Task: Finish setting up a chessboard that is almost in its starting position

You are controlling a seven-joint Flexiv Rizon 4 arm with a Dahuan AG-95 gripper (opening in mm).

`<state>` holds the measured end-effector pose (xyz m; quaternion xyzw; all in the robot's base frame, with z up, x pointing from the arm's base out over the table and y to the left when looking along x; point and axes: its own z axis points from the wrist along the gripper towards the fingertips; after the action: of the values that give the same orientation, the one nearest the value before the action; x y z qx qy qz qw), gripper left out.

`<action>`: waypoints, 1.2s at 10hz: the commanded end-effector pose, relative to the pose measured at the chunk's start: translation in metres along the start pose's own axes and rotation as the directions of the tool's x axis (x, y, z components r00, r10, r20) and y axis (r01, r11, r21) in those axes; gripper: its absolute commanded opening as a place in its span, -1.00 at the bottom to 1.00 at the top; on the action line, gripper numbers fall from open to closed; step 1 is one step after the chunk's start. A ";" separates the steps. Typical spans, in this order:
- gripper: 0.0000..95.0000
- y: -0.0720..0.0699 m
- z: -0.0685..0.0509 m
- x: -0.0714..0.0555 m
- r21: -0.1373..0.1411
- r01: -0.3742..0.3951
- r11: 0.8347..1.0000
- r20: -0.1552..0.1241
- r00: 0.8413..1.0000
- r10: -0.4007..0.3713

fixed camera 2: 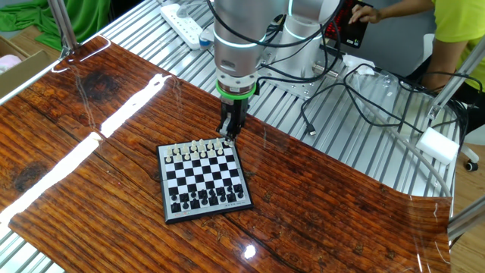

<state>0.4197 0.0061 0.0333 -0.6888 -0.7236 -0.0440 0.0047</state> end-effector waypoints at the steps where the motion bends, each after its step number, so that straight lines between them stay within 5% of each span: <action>1: -1.00 -0.002 -0.001 0.001 -0.005 -0.026 1.000 0.014 1.000 0.026; 8: -1.00 0.000 0.001 0.006 -0.029 -0.185 0.982 0.028 0.982 0.186; 12: -1.00 0.001 0.003 0.007 -0.034 -0.227 0.973 0.075 0.971 0.229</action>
<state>0.4235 0.0139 0.0285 -0.7685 -0.6386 -0.0269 -0.0285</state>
